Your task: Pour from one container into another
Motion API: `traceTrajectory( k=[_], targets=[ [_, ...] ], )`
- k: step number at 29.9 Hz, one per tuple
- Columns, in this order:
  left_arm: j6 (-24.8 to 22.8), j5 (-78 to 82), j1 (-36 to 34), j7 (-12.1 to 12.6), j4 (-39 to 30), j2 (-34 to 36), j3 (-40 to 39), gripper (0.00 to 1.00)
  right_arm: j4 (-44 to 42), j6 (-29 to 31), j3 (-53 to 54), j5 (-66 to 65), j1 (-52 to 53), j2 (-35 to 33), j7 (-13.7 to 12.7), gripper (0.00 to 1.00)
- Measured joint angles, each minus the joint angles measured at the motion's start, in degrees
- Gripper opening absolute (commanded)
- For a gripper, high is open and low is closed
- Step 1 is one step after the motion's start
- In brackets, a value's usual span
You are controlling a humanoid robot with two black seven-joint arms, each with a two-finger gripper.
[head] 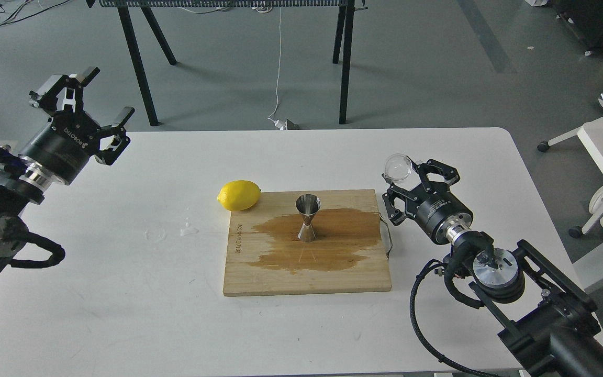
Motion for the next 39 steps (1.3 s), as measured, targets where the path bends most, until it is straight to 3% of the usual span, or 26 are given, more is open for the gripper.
traceTrajectory(
  k=[21, 39],
  targets=[
    [0.0, 0.0, 0.1, 0.0, 0.0, 0.0, 0.0, 0.89, -2.2, -3.5, -21.5, -19.5, 15.5, 4.2, 0.1, 0.35],
    [0.0, 0.1, 0.4, 0.0, 0.1, 0.1, 0.0, 0.89, 1.8, -3.1, -20.8, -19.6, 14.3, -3.4, 0.2, 0.35]
  ],
)
